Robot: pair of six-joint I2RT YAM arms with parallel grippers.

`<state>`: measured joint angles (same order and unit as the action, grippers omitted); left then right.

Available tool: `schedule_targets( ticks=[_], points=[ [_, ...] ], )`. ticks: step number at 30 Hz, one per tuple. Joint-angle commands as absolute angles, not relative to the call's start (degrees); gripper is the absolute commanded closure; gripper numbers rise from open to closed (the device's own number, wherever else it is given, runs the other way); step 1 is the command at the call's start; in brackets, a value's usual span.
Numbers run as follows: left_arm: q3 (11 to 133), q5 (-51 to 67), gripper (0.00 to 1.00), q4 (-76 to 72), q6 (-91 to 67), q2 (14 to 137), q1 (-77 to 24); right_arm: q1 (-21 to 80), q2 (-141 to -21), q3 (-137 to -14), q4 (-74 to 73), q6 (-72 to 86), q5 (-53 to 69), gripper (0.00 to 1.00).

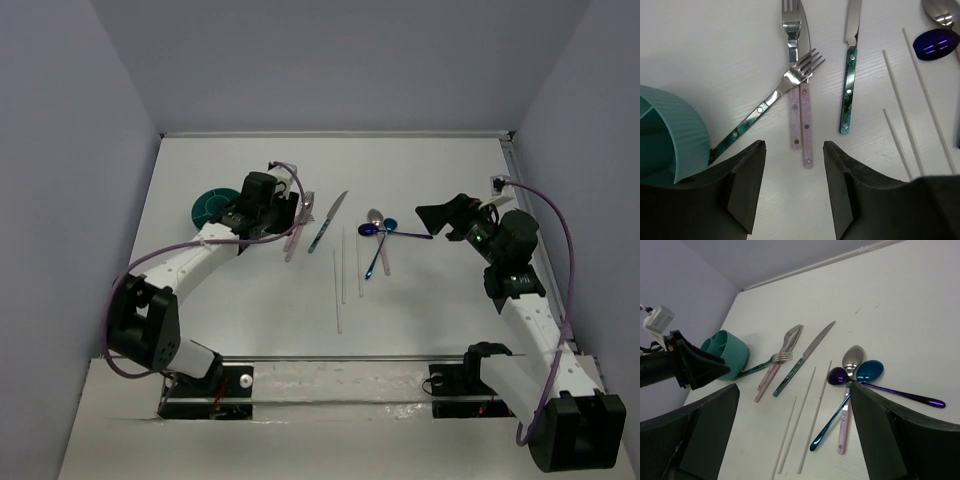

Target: Sort the eating utensils into containers

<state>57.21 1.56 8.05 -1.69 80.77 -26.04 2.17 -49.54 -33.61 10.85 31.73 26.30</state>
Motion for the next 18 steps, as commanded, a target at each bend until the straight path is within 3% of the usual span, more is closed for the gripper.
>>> schedule_targets(
  ticks=[1, 8, 18],
  points=[
    [60.6, -2.5, 0.5, 8.4, 2.1, 84.6, -26.2, 1.8, -46.8, -34.3, 12.3, 29.9, 24.5, 0.03],
    [64.5, -4.2, 0.52, 9.9, 6.1, 94.1, -25.1, 1.8, -46.5, -34.2, 11.6, 29.2, 23.6, 0.03],
    [67.5, 2.5, 0.53, 10.7, 7.3, 101.1, -20.1, 1.8, -46.9, -34.4, 11.3, 29.3, 24.9, 0.03]
  ],
)
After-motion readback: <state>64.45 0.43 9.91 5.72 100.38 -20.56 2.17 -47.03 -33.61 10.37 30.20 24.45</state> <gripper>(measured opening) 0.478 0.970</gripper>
